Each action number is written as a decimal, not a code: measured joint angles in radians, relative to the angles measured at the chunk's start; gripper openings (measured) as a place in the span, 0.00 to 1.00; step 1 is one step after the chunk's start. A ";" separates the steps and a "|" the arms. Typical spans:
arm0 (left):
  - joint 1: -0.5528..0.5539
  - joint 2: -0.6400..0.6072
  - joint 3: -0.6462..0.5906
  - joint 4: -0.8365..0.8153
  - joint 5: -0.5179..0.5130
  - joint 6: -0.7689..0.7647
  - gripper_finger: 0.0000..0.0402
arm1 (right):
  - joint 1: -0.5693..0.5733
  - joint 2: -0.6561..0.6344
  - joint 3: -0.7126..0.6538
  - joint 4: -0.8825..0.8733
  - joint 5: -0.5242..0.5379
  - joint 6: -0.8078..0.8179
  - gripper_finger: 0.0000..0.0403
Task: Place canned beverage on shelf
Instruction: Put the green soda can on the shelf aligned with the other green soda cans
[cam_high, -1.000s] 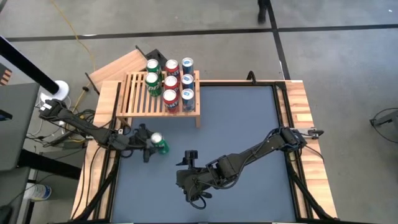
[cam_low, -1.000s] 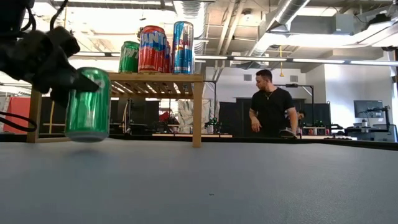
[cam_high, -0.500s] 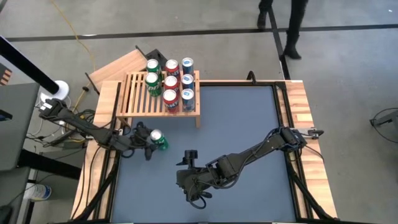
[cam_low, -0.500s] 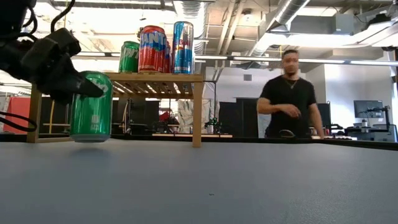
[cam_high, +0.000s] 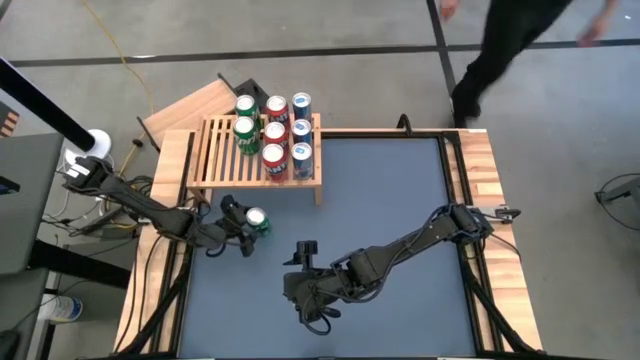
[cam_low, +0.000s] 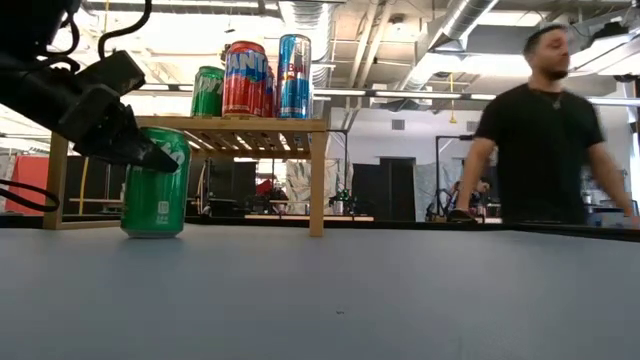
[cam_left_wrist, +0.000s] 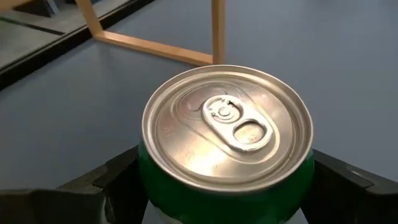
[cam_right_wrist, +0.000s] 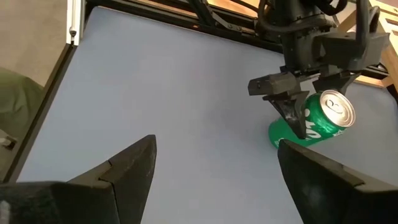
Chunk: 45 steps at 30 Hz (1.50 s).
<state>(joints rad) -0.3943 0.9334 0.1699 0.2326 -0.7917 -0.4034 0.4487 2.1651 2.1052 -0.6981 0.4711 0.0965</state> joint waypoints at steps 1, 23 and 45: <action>0.000 0.003 0.000 0.002 0.006 -0.001 0.79 | 0.003 0.000 0.000 0.000 0.000 0.000 0.82; 0.021 -0.007 0.000 -0.001 0.185 0.157 0.96 | 0.015 0.000 0.000 -0.006 -0.002 0.009 0.82; 0.058 -0.280 -0.010 -0.180 0.307 0.371 0.96 | 0.015 0.000 0.000 -0.022 -0.002 0.009 0.82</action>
<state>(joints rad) -0.3363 0.6531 0.1600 0.0523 -0.4851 -0.0328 0.4641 2.1651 2.1052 -0.7204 0.4690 0.1051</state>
